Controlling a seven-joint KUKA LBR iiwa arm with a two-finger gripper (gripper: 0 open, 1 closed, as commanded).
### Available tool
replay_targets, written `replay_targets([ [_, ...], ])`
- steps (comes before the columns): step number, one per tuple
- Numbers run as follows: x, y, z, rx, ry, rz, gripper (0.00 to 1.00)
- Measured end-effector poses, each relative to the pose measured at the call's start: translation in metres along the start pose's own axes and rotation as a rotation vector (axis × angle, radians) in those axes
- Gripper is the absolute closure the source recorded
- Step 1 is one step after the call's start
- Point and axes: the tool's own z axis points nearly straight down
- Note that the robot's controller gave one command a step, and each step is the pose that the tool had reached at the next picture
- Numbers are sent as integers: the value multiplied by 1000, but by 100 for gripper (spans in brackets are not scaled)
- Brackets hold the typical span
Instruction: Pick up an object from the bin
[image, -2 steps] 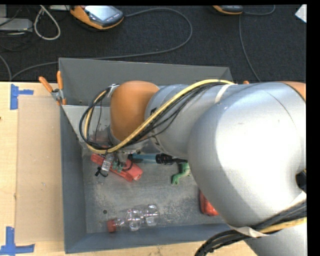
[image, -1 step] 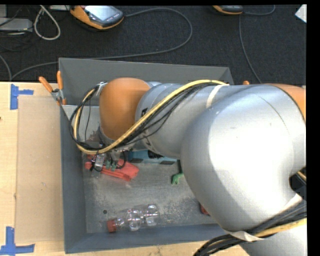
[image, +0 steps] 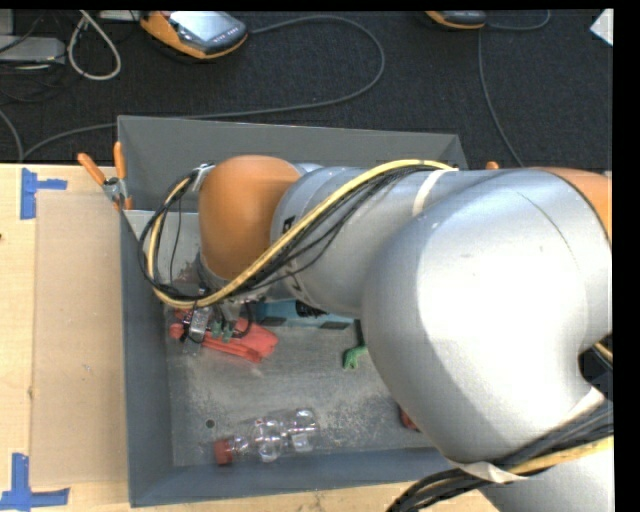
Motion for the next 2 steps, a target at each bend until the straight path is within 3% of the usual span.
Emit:
replay_targets([
  [2, 1, -1, -8, 1, 2, 2, 100],
])
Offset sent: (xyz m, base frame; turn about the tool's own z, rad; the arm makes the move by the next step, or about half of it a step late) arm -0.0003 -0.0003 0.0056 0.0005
